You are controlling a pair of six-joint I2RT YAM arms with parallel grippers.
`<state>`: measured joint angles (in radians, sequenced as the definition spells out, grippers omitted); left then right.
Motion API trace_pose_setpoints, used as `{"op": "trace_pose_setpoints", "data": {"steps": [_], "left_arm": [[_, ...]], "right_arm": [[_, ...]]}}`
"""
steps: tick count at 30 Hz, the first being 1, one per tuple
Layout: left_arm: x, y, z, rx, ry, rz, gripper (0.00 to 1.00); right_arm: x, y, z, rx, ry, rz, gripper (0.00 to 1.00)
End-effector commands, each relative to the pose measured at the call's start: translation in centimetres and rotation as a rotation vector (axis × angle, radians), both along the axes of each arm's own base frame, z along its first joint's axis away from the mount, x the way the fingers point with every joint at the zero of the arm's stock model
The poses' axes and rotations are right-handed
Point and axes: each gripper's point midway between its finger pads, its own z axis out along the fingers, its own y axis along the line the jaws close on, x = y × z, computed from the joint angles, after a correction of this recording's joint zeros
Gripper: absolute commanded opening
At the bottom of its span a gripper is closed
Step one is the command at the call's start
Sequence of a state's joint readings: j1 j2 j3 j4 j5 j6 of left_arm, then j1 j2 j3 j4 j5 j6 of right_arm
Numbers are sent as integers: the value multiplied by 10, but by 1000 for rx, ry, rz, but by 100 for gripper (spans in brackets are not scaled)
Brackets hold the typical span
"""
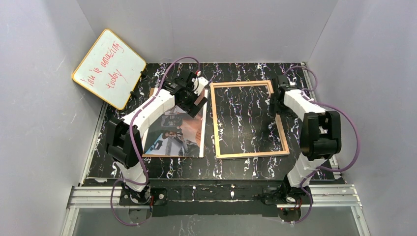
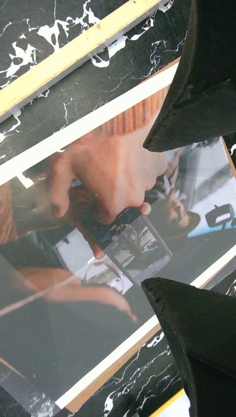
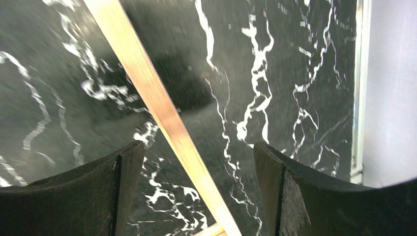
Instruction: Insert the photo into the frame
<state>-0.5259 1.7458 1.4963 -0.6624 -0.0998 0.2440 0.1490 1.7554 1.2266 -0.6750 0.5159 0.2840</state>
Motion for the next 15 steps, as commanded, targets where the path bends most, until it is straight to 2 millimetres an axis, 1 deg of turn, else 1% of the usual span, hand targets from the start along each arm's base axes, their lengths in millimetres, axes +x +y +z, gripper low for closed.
{"op": "trace_pose_setpoints", "data": {"steps": [1,3,5,6,8,9,11,13,15], "left_arm": [[-2,7,42,-50,-39,5,98],[1,11,47,-72,-30,23,98],[9,20,51,-100,-16,58,98],[13,26,52,-108,-12,77,98],[21,42,55,-108,-12,117,98],[22,47,55,-116,-2,130,98],[22,60,55,-138,23,151,98],[19,79,52,-138,49,179,98],[12,94,48,-118,83,185,98]], "right_arm": [[41,22,34,168,-150,42,89],[47,30,45,218,-175,27,87],[54,56,58,341,-234,31,85],[57,74,64,400,-267,48,85],[59,118,73,466,-313,113,86],[56,150,75,485,-320,175,88],[49,201,76,518,-314,268,90],[44,244,70,531,-299,343,91],[42,281,67,540,-290,397,92]]}}
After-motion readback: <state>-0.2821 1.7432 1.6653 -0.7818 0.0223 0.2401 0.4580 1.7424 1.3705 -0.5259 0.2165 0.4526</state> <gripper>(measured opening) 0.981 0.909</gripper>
